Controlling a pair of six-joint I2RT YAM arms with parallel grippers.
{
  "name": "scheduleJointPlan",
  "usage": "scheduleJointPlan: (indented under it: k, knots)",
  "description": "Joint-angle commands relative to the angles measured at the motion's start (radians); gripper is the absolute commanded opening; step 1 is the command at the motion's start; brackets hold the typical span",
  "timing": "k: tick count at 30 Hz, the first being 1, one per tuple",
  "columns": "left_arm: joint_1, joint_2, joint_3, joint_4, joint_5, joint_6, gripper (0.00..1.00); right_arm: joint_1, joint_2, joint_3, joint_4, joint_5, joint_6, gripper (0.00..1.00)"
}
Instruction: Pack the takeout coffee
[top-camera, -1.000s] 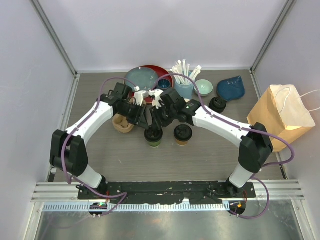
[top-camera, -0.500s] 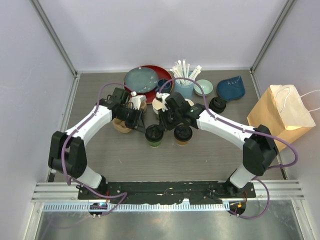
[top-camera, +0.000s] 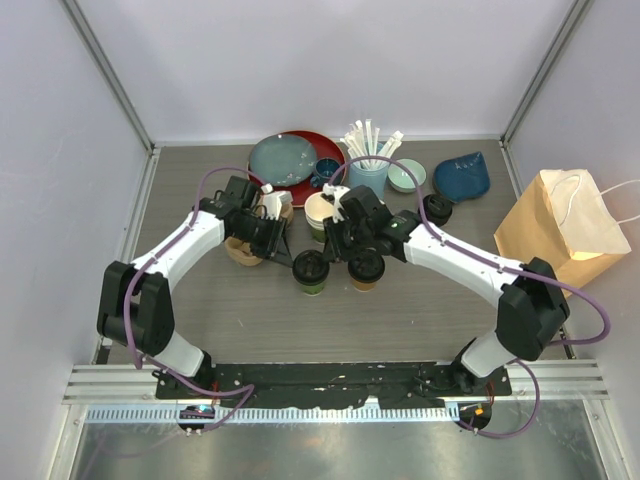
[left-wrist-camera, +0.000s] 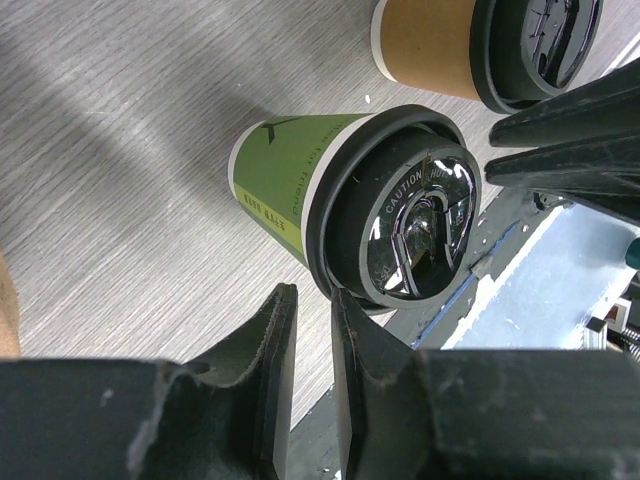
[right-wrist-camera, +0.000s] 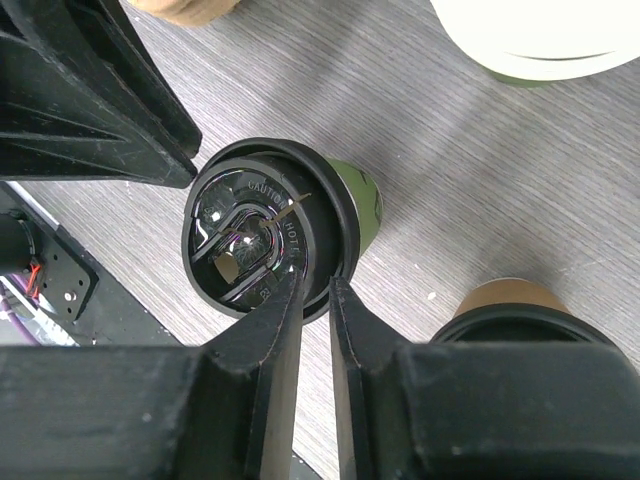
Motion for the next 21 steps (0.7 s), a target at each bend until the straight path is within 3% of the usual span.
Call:
scheduleJointPlan:
  k: [1,21]
  knots:
    - [0.003,-0.036,0.018,0.026,0.044,-0.01,0.25,-0.018,-0.082,-0.005,0.025,-0.005,0.023,0.23]
    - [-0.004,0.085,-0.014,0.054,0.071,-0.032,0.24,-0.026,0.032,-0.095,0.094,-0.109,0.043,0.22]
